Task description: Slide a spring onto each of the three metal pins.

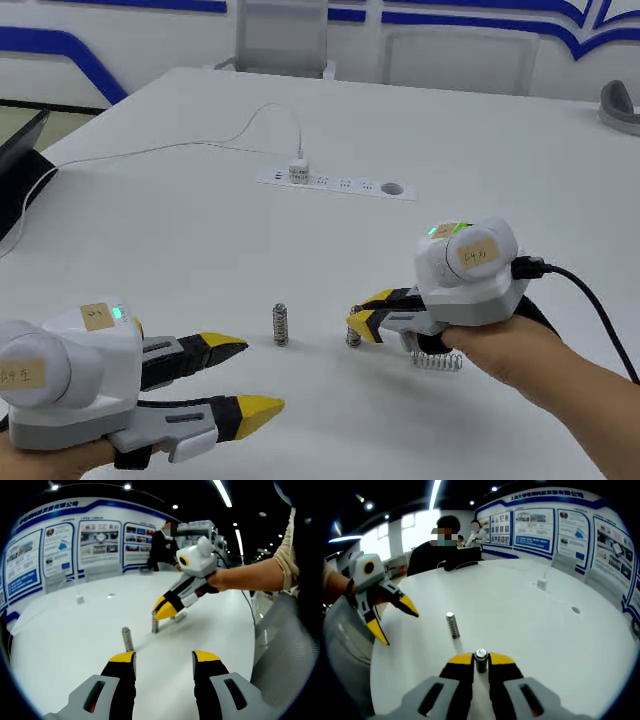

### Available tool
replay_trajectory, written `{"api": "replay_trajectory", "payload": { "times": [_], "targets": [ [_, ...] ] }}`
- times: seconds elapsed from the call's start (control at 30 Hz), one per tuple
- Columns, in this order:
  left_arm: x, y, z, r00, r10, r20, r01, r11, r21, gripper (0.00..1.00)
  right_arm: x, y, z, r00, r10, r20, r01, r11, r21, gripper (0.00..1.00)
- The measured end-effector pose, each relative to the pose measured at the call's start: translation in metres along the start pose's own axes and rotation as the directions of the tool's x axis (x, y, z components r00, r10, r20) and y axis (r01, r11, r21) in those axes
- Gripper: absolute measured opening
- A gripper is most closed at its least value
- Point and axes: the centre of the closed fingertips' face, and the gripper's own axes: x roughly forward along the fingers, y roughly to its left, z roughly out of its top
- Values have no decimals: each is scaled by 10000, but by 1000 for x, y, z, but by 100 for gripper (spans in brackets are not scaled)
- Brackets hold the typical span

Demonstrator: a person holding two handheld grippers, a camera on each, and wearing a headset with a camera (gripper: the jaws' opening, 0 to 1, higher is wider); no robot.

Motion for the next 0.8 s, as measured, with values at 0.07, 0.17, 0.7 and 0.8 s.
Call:
{"api": "replay_trajectory", "payload": {
  "times": [0.07, 0.17, 0.7, 0.8],
  "targets": [
    [0, 1, 0, 10000, 11, 16, -11, 10000, -36, 46, 1, 0, -1, 10000, -1, -50, 1, 10000, 9, 12],
    [0, 1, 0, 10000, 13, 17, -13, 10000, -46, 46, 2, 0, -2, 10000, 11, -69, -11, 10000, 18, 12],
    [0, 2, 0, 10000, 25, 20, -25, 10000, -19, 46, -3, -1, -9, 9998, -67, -195, 68, 10000, 44, 14],
    [-1, 2, 1, 10000, 36, 26, -36, 10000, -18, 46, -7, -1, -8, 9998, -110, -158, 110, 9999, -12, 14]
  ]
}}
